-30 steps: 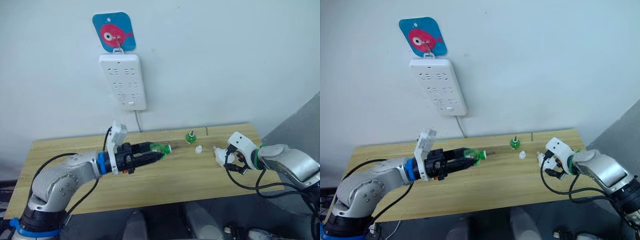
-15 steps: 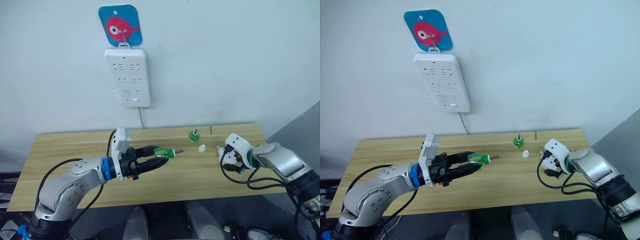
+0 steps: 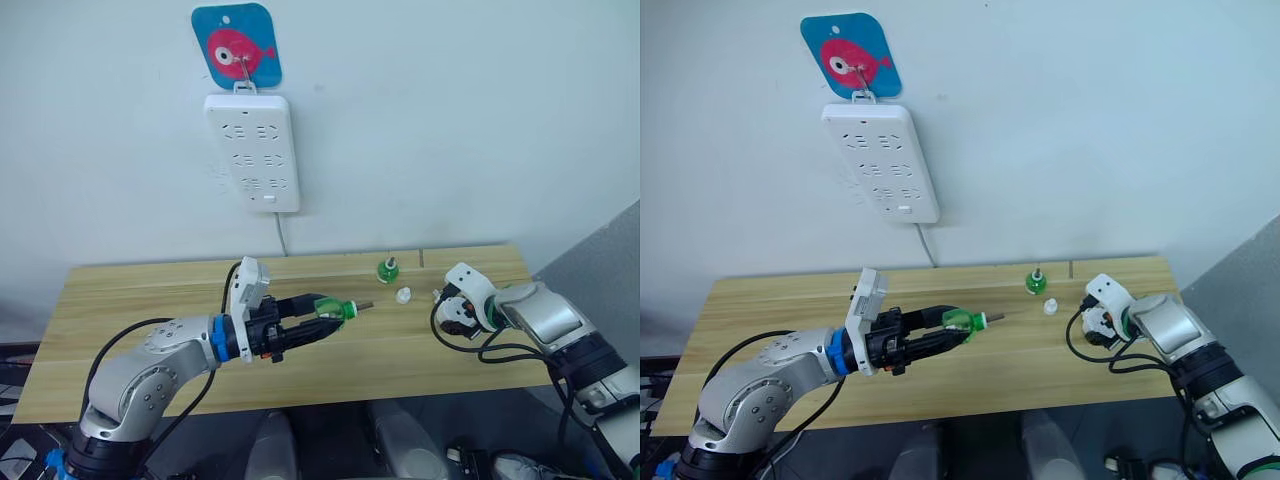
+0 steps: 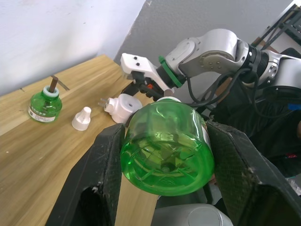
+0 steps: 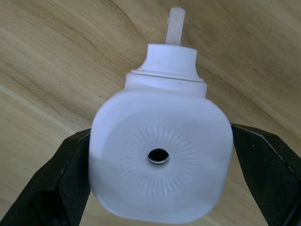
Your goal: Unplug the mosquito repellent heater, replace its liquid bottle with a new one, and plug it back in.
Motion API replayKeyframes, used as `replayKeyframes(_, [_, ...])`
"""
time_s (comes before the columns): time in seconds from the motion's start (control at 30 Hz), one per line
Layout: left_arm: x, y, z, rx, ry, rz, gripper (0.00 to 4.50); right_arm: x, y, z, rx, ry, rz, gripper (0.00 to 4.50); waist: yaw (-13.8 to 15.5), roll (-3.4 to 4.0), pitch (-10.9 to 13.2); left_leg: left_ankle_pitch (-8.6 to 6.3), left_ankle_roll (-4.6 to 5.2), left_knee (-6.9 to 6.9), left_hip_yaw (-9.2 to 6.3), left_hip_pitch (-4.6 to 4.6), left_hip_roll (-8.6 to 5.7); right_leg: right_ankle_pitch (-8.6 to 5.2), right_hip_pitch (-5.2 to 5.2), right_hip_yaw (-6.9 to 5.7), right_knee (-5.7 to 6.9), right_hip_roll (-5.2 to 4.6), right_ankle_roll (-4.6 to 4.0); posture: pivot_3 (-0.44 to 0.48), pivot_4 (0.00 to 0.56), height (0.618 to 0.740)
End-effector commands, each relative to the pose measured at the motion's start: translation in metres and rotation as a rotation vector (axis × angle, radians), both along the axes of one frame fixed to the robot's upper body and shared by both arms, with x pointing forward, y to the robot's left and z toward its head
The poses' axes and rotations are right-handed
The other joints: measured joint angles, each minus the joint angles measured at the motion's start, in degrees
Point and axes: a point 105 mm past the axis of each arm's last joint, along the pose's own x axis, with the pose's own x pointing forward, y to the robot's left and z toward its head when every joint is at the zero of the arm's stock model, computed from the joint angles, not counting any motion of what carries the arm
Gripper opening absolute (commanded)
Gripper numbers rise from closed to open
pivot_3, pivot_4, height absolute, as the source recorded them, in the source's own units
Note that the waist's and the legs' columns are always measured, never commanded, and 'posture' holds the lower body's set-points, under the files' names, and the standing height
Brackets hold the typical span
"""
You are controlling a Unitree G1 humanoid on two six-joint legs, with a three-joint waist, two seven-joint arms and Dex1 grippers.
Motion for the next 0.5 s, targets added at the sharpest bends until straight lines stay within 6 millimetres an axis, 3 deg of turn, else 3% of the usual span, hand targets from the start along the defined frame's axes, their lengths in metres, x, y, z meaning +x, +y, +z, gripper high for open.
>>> replayKeyframes(0.03, [-0.001, -0.002, 0.004, -0.011, -0.026, -0.015, 2.37, 0.005, -0.001, 0.009, 0.02, -0.029, -0.015, 3.9, 0.0, 0.0, 0.0, 0.0, 0.0, 0.0, 0.0, 0.0, 0.0, 0.0, 0.0, 0.0, 0.0, 0.0, 0.0, -0.169, 0.254, 0.729])
replayKeyframes(0.13, [0.0, -0.002, 0.003, -0.009, -0.024, -0.012, 2.37, 0.004, 0.0, 0.01, 0.034, -0.03, -0.017, 2.99, -0.01, 0.0, 0.0, 0.0, 0.0, 0.0, 0.0, 0.0, 0.0, 0.0, 0.0, -0.01, 0.0, 0.0, 0.0, -0.169, 0.251, 0.729])
replayKeyframes(0.37, [0.002, 0.002, 0.0, -0.003, -0.018, -0.007, 2.37, 0.002, 0.0, 0.027, 0.083, -0.062, -0.021, 3.0, -0.03, 0.02, -0.01, 0.0, 0.0, 0.0, -0.01, -0.02, -0.01, 0.0, -0.01, -0.01, 0.0, -0.01, 0.0, -0.177, 0.221, 0.729])
replayKeyframes(0.5, [0.006, 0.011, 0.009, -0.014, -0.013, -0.027, 2.37, -0.012, -0.002, 0.077, 0.245, -0.114, -0.016, 3.0, 0.07, 0.09, -0.05, 0.0, -0.01, 0.01, -0.08, -0.1, -0.01, 0.0, -0.04, -0.1, 0.02, -0.01, 0.0, -0.191, 0.188, 0.729])
